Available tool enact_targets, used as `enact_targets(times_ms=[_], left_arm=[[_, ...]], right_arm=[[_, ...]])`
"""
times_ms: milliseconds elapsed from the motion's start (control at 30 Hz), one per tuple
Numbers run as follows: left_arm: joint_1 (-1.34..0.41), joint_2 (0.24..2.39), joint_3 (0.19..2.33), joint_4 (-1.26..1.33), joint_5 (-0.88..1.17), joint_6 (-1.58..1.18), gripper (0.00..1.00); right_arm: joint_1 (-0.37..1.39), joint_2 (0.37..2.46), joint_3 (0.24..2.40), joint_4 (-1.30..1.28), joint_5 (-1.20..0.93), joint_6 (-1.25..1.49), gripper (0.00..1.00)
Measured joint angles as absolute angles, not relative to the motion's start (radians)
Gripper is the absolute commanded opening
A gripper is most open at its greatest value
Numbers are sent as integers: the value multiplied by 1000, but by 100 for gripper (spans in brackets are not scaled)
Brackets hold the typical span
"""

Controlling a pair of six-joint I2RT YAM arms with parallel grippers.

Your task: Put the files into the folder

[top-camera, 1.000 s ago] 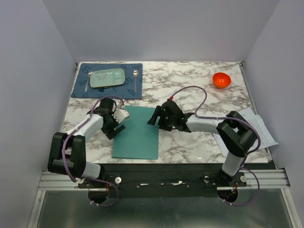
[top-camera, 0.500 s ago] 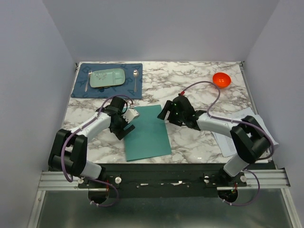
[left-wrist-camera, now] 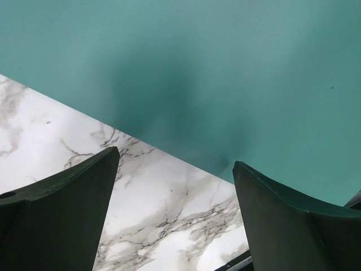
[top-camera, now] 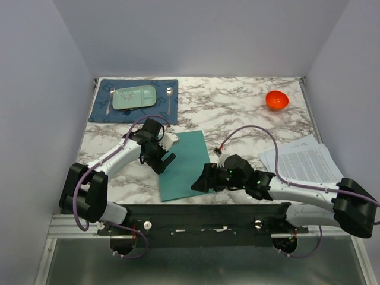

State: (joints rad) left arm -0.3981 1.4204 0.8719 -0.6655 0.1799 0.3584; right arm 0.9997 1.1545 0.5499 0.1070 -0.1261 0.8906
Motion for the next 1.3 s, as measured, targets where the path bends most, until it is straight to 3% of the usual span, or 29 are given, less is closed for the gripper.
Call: enact_targets(times_ms=[133, 467, 767, 1300], left_arm=[[-401, 1420, 904, -686, 162, 342, 98], [-319, 1529, 1142, -566, -91, 273, 98], [-319, 1738, 1282, -477, -211, 221, 98], [-319, 1826, 1285, -400, -307, 196, 99]], right_arm=[[1032, 1228, 434, 230, -231, 944, 83], [1114, 1496, 443, 484, -325, 1039, 84], [1114, 1494, 469, 462, -254, 1044, 81], [1114, 1422, 467, 267, -53, 1153, 80]])
